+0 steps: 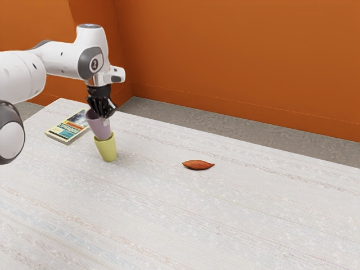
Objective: Place the left cup onto the right cup
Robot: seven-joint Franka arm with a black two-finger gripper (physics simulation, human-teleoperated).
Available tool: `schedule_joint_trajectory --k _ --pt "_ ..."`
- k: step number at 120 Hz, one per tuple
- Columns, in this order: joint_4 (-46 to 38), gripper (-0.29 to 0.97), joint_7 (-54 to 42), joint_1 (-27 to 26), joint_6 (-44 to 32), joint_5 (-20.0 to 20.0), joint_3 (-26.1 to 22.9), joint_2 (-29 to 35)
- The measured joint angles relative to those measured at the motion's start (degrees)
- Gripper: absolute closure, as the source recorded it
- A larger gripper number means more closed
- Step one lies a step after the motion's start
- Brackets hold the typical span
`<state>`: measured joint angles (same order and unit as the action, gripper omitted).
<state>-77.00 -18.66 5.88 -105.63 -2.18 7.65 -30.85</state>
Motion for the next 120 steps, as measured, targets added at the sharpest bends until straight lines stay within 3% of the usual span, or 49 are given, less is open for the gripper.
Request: schedule_joint_trajectory --k 23,46,66,88,120 --pt "-0.7 0.78 0.3 0.0 -0.1 0.0 0.0 -0.6" --pt "-1.6 0.37 0.3 0.1 -0.1 0.2 0.1 -0.6" --pt "-1.6 0.17 0.3 -0.2 -0.1 0.1 0.1 1.1" --pt "-6.2 0.07 0.4 -1.9 0.3 -0.1 0.1 8.1" --pt "-15.4 0.02 1.4 -3.2 7.2 -0.8 0.5 26.2"
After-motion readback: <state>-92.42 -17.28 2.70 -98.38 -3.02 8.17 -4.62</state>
